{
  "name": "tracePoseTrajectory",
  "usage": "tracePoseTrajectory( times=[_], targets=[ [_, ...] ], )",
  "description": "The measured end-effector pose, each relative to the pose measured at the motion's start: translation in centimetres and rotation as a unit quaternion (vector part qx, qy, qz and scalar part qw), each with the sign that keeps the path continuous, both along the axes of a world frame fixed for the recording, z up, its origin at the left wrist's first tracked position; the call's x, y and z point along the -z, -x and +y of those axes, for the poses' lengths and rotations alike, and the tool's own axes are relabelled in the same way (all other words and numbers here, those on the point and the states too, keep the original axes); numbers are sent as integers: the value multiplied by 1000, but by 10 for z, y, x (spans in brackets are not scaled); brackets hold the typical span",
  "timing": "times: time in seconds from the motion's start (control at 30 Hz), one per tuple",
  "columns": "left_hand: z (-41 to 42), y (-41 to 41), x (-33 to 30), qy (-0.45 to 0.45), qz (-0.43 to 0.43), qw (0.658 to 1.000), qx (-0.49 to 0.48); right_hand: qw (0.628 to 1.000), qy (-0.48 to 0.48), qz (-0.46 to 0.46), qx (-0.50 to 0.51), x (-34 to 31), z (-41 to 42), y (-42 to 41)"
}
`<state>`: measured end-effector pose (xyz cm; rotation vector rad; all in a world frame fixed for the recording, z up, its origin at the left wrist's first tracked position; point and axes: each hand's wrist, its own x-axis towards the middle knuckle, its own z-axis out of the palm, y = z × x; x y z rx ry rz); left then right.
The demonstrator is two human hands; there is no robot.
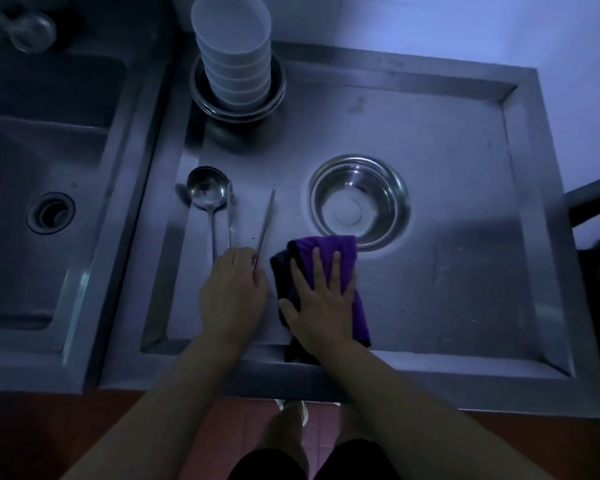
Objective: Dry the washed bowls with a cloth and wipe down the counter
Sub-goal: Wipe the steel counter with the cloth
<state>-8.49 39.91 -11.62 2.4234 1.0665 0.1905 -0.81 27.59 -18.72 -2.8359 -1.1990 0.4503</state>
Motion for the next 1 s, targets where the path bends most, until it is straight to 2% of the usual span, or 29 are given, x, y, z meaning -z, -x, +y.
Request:
tracePoseTrajectory(
  times=[0.17, 0.4, 0.5, 0.7, 1.0],
  targets=[
    [-12, -17, 6, 14, 29, 998, 50, 998, -18, 9, -63, 2, -32, -20],
    [-55, -70, 12, 28, 53, 988, 139, 998, 47, -15, 33, -10, -140, -97],
    [-64, -88, 16, 24, 83, 983, 160, 997, 57, -40, 17, -21, -163, -118],
    [-73, -138, 30, -5, 141, 961, 237, 998, 19, -36, -52, -10, -139, -145],
    [-85, -239, 42, -13, 178, 964, 199, 995, 21, -49, -83, 1, -75, -310]
  ],
)
